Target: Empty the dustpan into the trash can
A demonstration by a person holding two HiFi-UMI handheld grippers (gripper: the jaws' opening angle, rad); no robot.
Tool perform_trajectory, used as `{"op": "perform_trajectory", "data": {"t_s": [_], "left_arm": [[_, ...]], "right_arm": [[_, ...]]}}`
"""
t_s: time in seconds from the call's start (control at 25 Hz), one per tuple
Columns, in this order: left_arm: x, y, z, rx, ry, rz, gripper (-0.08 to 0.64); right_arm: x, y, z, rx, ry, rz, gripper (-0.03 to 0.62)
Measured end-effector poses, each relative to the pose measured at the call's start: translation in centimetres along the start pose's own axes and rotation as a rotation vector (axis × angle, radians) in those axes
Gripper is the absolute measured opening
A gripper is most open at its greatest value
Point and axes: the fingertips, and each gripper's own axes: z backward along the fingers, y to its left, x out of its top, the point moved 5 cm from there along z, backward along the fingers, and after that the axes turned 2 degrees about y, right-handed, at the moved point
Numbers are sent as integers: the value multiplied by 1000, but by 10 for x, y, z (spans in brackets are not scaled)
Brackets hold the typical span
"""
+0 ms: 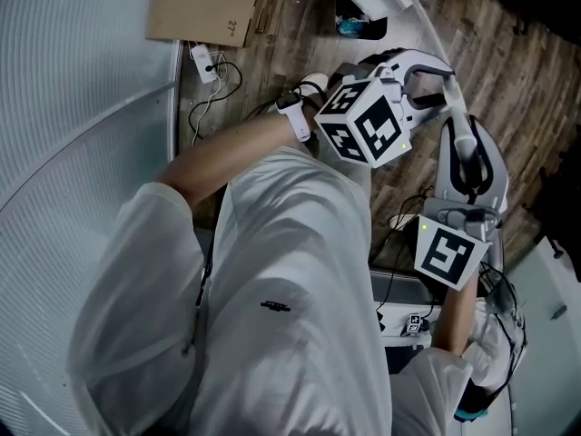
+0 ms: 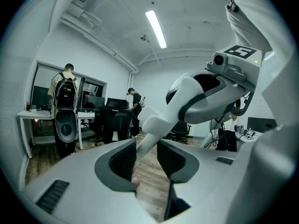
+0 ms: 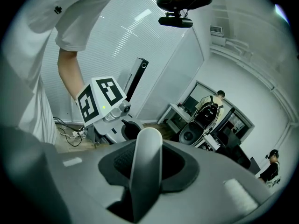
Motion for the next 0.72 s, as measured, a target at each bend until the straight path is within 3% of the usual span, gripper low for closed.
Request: {"op": "perform_trajectory", "data": {"t_s": [0.36,0.72], "left_arm": [[7,2,7,-11,-13,-11,140],[0,1,-2,-67,-17,-40,140]], "right_arm": [[9,-1,3,-19,-5,-29,115],[0,3,1,-99,-7,-114,115]]}}
